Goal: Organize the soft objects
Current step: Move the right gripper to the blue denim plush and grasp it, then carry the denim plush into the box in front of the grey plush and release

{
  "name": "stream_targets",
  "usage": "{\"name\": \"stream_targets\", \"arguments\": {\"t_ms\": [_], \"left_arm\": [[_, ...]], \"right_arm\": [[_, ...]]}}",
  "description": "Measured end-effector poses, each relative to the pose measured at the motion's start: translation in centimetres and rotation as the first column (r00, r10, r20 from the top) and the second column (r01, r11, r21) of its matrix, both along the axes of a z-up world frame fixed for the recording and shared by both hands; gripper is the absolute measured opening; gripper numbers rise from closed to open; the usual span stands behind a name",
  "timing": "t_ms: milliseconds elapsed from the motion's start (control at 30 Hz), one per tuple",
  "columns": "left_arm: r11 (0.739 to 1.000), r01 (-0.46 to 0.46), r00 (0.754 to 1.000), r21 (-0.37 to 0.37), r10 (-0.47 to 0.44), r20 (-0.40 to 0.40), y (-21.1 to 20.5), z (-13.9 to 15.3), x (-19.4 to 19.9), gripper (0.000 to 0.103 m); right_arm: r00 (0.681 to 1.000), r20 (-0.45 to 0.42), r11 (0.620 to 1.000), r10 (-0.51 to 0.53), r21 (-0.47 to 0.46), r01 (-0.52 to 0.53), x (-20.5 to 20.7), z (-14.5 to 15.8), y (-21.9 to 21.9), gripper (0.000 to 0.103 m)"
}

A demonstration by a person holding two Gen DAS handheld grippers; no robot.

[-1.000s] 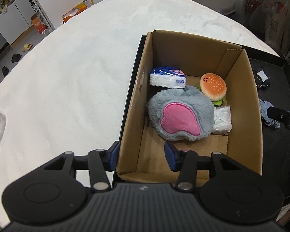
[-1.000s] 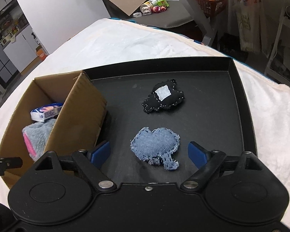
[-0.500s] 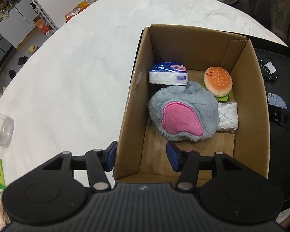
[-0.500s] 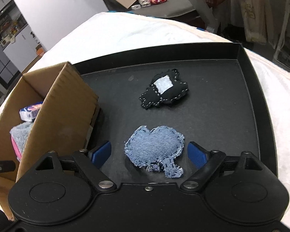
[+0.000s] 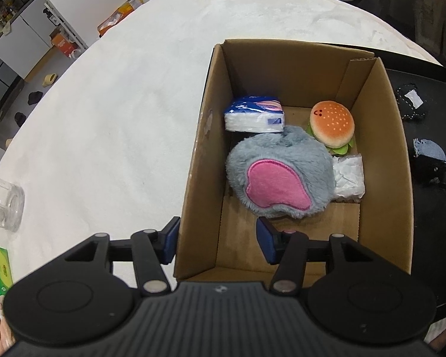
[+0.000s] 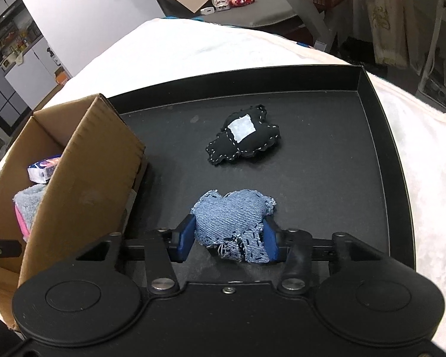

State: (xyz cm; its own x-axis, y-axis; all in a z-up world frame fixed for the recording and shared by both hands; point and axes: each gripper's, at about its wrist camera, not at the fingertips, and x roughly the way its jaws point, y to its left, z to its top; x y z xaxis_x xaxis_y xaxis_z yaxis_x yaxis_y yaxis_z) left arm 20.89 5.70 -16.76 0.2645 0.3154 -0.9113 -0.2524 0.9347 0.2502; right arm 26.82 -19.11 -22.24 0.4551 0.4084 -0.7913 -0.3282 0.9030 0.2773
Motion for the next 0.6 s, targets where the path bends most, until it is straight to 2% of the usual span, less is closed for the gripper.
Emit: {"name": "stream_targets", "arguments": {"t_ms": [433, 600], "left_arm": [[0.999, 0.022, 0.999, -0.026, -0.021, 0.045, -0.1, 1.0, -0.8, 0.055], [0.999, 0.041, 0.997, -0.022, -0.039, 0.070, -0.2, 1.4, -1.1, 0.070]], "right_arm": [[0.999, 0.035, 1.000, -0.001, 0.012, 0.001, -0.6, 2.0, -0.6, 0.046], [0.999, 0.054, 1.000, 0.000, 0.023, -0.001, -1.0, 3.1, -0.7, 0.046]]}}
